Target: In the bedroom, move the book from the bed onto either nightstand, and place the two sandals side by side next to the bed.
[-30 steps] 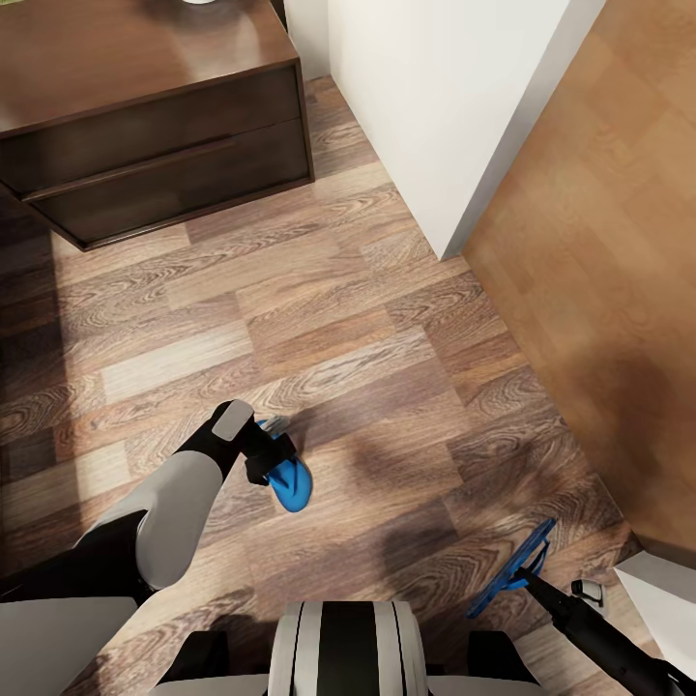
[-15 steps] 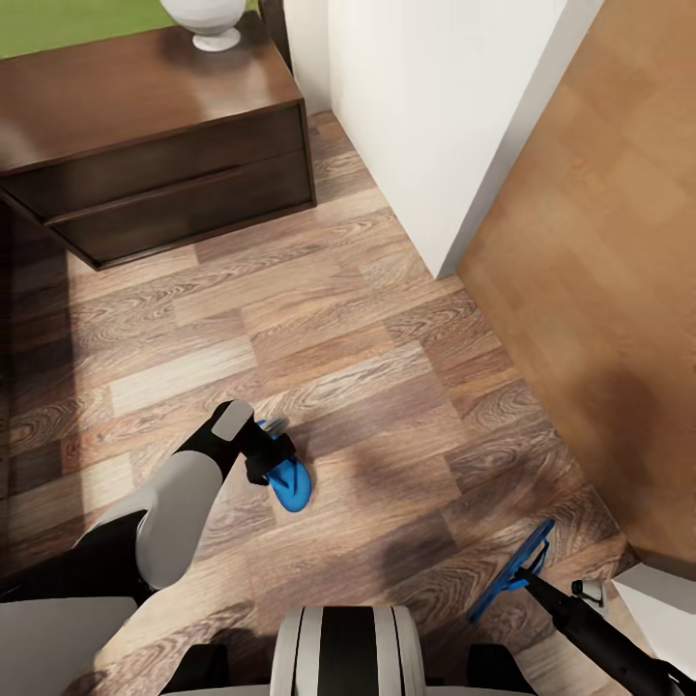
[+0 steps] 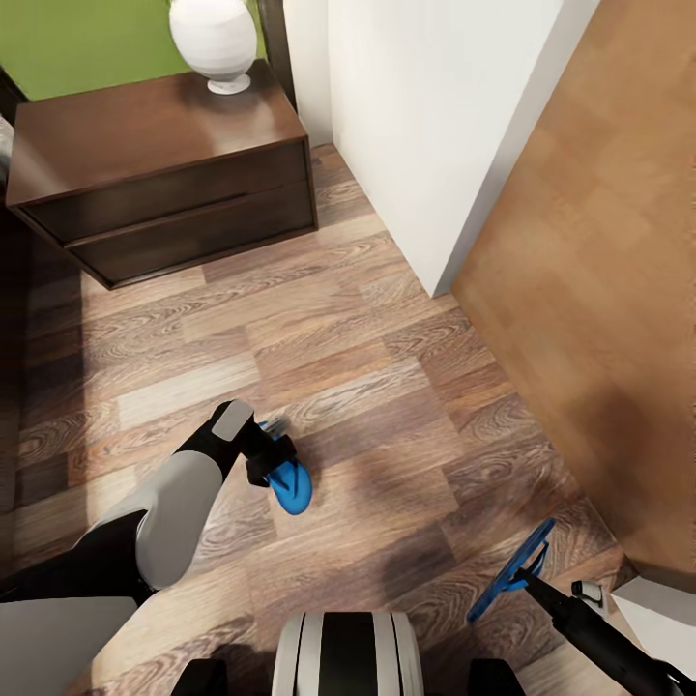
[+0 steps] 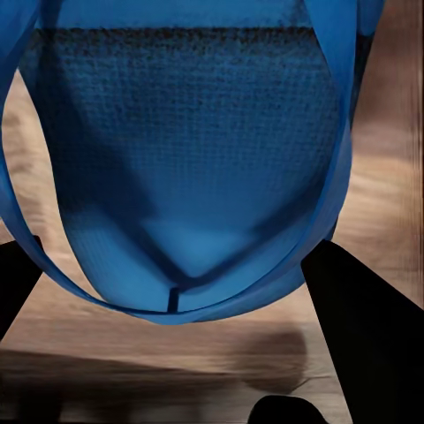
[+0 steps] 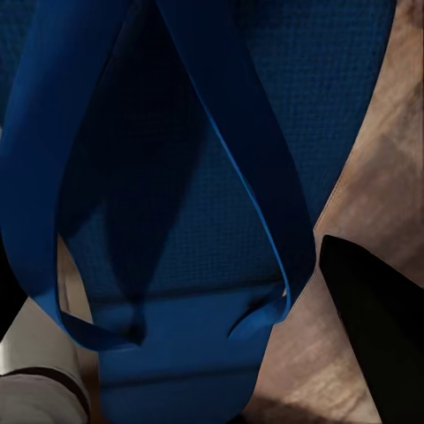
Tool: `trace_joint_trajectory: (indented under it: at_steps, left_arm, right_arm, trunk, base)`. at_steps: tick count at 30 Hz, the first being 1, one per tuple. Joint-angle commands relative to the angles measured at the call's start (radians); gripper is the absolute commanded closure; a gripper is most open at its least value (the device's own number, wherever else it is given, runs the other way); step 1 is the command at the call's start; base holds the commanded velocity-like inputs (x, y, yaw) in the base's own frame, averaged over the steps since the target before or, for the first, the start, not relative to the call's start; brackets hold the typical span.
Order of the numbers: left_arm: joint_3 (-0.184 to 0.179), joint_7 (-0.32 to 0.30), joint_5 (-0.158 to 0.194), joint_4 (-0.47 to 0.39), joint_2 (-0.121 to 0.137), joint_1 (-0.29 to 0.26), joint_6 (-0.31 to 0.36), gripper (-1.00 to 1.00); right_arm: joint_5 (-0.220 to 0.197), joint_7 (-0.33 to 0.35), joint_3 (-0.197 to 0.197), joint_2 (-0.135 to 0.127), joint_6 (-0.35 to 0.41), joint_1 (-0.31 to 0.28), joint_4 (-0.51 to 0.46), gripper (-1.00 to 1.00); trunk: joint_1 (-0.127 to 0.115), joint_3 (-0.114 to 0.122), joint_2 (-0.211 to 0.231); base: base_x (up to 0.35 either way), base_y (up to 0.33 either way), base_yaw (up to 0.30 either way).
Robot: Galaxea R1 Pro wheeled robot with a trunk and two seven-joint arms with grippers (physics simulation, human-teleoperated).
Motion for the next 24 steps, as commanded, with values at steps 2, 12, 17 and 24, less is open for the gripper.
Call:
trace_joint_trajectory:
  at_steps: [2,12,17,24]
  left_arm:
    - [0.003,0.010,0.008,-0.002,0.000,0.000,0.003,1.00]
    - [0.003,0.012,0.009,-0.002,0.000,0.000,0.007,1.00]
    - [0.003,0.013,0.008,-0.002,-0.001,0.000,0.009,1.00]
    - [0.003,0.017,0.008,-0.003,-0.001,0.000,0.008,1.00]
  right_arm:
    - [-0.004,0.002,0.000,0.000,0.013,0.000,0.000,1.00]
    - [-0.004,0.002,0.000,0.000,0.015,0.000,0.001,1.00]
    - [-0.003,0.002,0.000,0.000,0.015,0.000,0.001,1.00]
    - [0.000,0.002,-0.001,0.000,0.015,0.000,0.001,1.00]
  trunk:
    - [-0.001,0.007,0.000]
    - [-0.005,0.046,0.003]
    - [-0.008,0.065,0.004]
    - [-0.011,0.092,0.005]
  base:
    - [0.000,0.000,0.000]
    - [0.000,0.000,0.000]
    - [0.000,0.000,0.000]
    - [0.000,0.000,0.000]
